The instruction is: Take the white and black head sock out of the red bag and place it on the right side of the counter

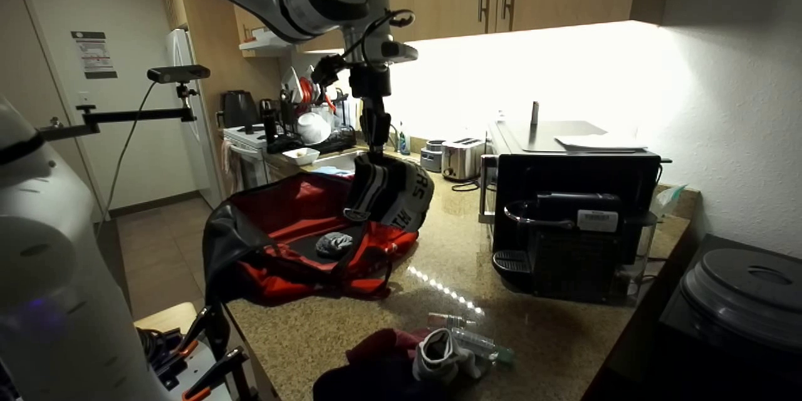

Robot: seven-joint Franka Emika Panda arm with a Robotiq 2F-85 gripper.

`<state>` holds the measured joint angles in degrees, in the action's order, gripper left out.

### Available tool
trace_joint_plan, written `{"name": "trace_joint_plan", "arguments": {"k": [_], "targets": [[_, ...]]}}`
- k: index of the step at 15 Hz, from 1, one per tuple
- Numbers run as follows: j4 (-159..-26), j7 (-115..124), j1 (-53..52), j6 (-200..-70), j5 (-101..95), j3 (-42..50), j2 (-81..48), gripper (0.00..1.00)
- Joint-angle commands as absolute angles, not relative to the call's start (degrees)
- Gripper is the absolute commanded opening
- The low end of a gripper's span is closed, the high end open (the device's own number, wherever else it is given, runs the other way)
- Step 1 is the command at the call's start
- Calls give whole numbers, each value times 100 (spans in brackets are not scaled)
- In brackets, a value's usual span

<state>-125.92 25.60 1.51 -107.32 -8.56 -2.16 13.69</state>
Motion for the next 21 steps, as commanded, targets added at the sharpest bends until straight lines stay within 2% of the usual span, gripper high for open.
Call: {"name": "trace_joint_plan", "arguments": {"k": [1,19,20,21], "targets": [[-12374,2718,319,-10762,-992,-171,1163,6],[-12463,2643,701,-11155,-1459,317,1034,6],[-12502,2651,713,-11185,-1496,321,1034,24],[-12541,2628,715,-11218,-1502,328,1042,33]]}}
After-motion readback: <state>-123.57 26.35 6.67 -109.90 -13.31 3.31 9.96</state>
